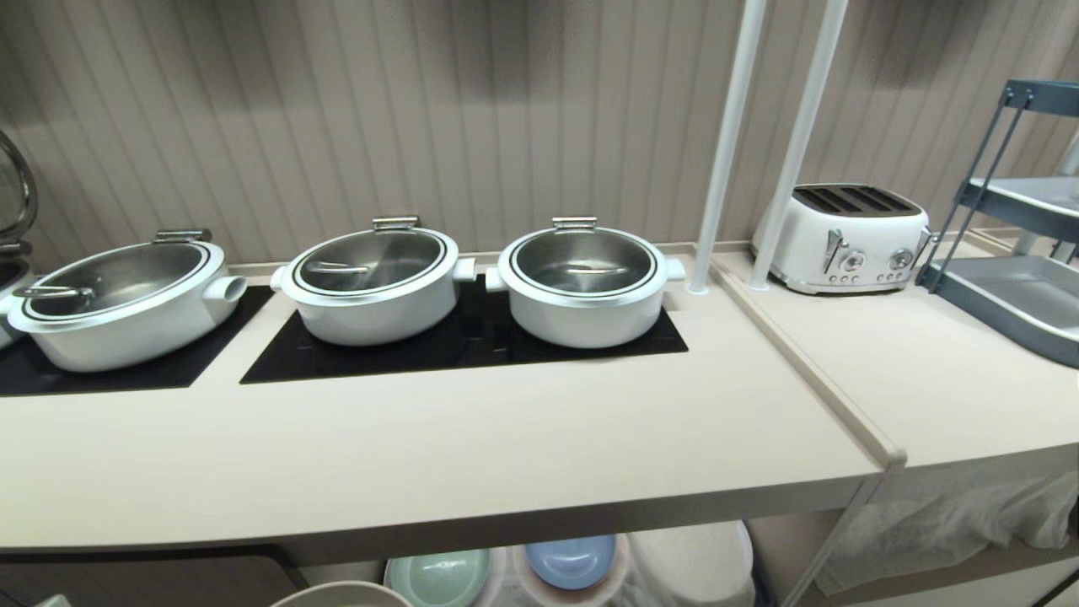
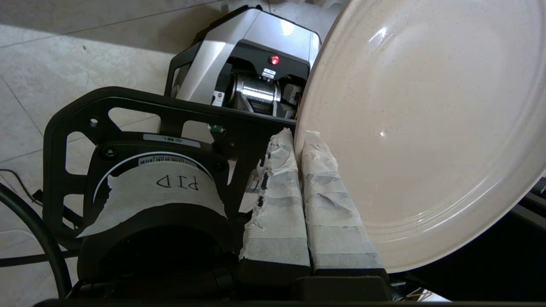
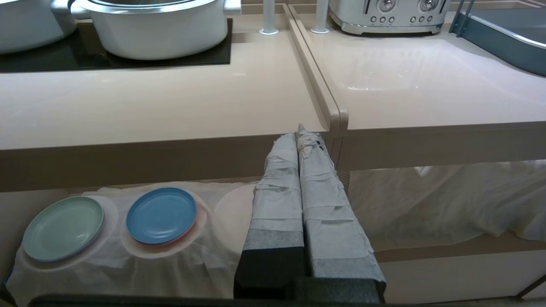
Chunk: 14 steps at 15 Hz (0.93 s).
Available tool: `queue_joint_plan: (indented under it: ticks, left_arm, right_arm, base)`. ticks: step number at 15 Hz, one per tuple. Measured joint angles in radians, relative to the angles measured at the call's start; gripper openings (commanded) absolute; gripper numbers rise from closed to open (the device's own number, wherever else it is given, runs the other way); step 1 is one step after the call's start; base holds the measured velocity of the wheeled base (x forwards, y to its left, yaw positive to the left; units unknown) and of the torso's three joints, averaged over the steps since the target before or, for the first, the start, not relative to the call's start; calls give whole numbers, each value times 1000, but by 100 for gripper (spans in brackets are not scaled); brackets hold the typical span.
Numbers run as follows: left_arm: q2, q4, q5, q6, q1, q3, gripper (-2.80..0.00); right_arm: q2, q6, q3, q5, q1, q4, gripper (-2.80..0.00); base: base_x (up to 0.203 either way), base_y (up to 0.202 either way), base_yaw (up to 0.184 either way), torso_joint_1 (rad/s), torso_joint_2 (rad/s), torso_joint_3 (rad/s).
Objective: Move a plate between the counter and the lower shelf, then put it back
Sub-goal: Put the plate in the cupboard
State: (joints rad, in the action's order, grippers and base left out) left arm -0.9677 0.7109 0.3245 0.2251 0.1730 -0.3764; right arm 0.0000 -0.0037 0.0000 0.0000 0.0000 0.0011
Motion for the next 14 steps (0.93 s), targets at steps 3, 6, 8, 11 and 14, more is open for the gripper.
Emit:
queue_joint_plan:
  ticks: [3,6,8,11,14]
  left_arm:
    - [-1,2,3,-1,-1,4,-280]
    - [-2,3,4,-1,-3,6,-280]
    - [-2,4,4,0,-3,6,-280]
    - [-3,6,4,0,-3,2,-280]
    - [-3,6,4,0,-3,-3,-280]
  right_arm:
    - [0,0,0,0,0,0,-280]
    - [0,0,0,0,0,0,-280]
    - [0,0,0,0,0,0,-280]
    - [0,0,0,0,0,-1,-280]
    - [0,0,0,0,0,0,-280]
  base:
    - [0,0,0,0,0,0]
    - [0,0,0,0,0,0]
    - [0,0,0,0,0,0]
    - [0,0,0,0,0,0]
    - [0,-122,3,0,2,2]
